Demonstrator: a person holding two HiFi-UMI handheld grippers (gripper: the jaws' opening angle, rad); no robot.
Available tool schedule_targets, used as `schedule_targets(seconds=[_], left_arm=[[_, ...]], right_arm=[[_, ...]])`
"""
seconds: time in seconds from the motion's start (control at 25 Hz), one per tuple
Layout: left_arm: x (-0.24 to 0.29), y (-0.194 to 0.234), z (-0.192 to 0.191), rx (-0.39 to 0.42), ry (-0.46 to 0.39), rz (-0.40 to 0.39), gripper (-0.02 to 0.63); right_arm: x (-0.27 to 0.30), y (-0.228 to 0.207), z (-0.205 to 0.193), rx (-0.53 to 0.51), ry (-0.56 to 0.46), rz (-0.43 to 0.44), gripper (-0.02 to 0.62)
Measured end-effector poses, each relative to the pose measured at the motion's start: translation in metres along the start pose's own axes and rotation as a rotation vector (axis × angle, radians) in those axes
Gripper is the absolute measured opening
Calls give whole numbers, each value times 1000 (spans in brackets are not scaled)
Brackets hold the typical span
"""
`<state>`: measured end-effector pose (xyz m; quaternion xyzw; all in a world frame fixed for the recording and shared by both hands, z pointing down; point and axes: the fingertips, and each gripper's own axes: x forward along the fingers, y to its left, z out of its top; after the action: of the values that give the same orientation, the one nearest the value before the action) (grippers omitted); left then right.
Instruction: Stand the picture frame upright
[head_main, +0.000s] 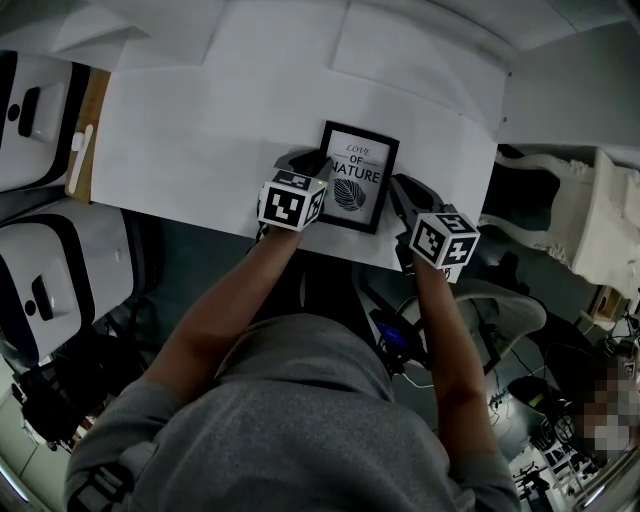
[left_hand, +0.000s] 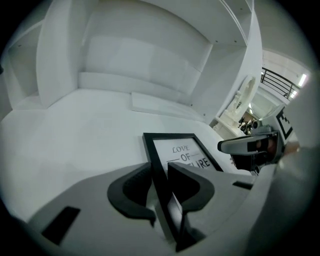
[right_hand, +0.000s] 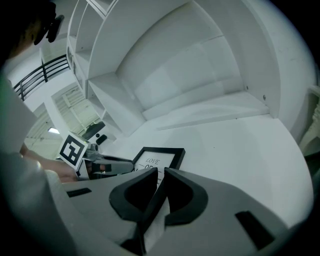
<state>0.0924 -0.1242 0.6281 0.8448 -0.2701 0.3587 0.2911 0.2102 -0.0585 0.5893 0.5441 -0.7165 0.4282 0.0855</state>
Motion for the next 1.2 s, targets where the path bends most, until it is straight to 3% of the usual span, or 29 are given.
schedule_targets(seconds=[0.48,0.6,0.84,1.04,1.2], left_arm=[[-9,-3,7,-23,-72,-84,72],[-11,-3,9,-37,-92,-103,72],[-19,-1,13,-81,-148,-160,72],[-23,-2,14,-81,-178,-188,71],[-27,2,16,-123,-199,-201,71]], right_arm=[[0,1,-7,37,32,42,36],[0,5,-9,70,37,77,134],[-8,5,-13,115,22,119,169],[-5,19,-16,155,19,234,175],[1,24,-18,198,26,266,183]])
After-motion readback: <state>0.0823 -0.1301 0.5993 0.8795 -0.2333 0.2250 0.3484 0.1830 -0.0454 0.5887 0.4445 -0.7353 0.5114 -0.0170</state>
